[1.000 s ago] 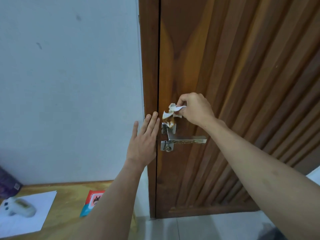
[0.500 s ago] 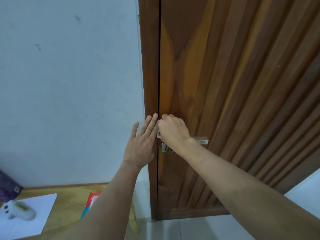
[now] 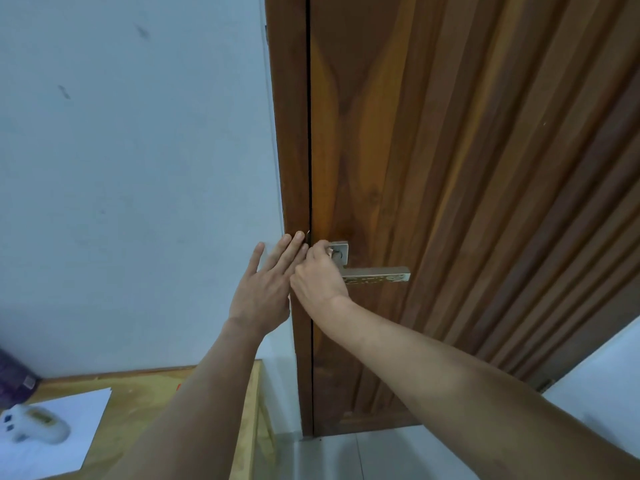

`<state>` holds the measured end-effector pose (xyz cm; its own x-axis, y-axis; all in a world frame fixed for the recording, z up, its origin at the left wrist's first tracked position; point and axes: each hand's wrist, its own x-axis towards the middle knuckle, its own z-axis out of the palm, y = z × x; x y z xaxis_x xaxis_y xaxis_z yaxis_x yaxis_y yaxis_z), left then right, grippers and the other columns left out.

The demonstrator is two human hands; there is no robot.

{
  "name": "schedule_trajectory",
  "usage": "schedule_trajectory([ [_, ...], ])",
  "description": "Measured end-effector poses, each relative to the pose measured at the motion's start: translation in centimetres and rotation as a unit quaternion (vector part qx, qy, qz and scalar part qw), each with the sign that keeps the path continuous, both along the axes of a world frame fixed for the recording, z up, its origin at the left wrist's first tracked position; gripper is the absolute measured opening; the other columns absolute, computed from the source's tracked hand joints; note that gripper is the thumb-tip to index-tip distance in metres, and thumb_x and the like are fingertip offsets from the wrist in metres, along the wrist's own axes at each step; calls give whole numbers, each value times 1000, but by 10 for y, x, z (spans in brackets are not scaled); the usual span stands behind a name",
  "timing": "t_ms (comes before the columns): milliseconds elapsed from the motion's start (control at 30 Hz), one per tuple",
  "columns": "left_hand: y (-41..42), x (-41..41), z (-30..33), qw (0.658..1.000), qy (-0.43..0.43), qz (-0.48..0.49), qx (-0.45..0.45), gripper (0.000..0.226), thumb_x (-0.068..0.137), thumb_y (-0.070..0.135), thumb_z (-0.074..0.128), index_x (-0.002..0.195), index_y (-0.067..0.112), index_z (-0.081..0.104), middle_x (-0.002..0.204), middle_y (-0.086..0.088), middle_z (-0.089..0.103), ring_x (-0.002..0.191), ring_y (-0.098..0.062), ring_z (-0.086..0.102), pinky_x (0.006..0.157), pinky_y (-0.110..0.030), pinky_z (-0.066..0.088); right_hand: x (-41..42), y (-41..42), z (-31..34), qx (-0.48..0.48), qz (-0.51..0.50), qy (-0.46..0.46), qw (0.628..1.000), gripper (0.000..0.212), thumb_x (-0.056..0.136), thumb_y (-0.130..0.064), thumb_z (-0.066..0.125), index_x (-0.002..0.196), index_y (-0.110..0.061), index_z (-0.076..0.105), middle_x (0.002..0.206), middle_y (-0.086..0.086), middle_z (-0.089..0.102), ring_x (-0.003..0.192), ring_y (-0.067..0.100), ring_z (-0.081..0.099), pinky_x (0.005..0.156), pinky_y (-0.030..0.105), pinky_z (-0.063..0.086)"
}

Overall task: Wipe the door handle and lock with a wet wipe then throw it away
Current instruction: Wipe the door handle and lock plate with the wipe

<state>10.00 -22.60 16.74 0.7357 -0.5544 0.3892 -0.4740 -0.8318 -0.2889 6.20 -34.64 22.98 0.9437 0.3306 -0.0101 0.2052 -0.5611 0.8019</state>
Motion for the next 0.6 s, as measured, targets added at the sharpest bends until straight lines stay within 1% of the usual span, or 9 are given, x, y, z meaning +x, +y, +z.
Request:
schedule_trajectory([
  [67,3,-3,0,1000,14,12,8,88,80,21,61,157,13,19,165,-7,6,152,-23,3,121,-54,21,-4,3,-4,-17,-19,18,1000,19,89,-19,63,83,-1,60,72,7,56,80,26,51,85,37,41],
  [133,3,-5,0,1000,22,16,14,89,81,25,65,156,13,20,164,-7,2,151,-22,0,122,-53,17,-12,4,-14,15,-29,52,998,9,89,-20,63,87,-11,65,67,5,55,78,23,48,81,35,34],
  [200,1,-7,3,1000,19,15,20,86,84,31,63,156,11,21,164,-8,2,151,-23,0,122,-50,11,-23,5,-30,103,-20,72,992,9,91,-19,62,88,-17,69,60,6,53,72,24,49,78,37,33],
  [267,-1,-8,7,1000,-9,5,24,79,84,28,57,154,8,27,164,-10,13,152,-25,10,122,-49,14,-40,5,-46,272,-17,29,962,6,85,-15,67,83,-17,72,64,6,62,73,24,57,79,36,41],
  [333,-2,-8,10,999,-45,-3,22,77,80,23,44,153,6,29,164,-11,18,152,-25,16,122,-50,19,-52,-2,-64,534,-81,-20,841,13,83,-8,64,81,-17,72,75,5,70,77,25,65,70,31,45],
  [433,-3,-4,12,998,-64,-1,21,77,82,19,36,156,6,19,166,-11,8,153,-26,7,123,-51,15,-52,-7,-78,842,-168,-28,512,28,89,-6,53,97,-20,76,91,-2,75,89,17,69,65,19,49],
  [500,-1,2,11,998,-64,3,20,78,83,16,40,157,7,15,166,-10,3,154,-26,2,123,-53,14,-53,-6,-72,926,-166,-80,329,26,91,-7,56,100,-21,76,95,-6,75,93,10,69,73,17,55],
  [533,1,5,11,998,-61,1,23,79,83,14,43,157,8,15,166,-9,2,154,-27,1,123,-53,14,-53,-5,-66,941,-159,-95,284,25,91,-8,58,99,-23,76,95,-8,74,93,8,69,73,19,57],
  [600,3,9,9,998,-59,-5,18,82,82,12,50,157,9,16,166,-8,1,154,-26,0,123,-53,14,-56,-7,-48,940,-126,-120,295,22,91,-9,60,100,-22,76,95,-10,73,90,6,68,72,21,59],
])
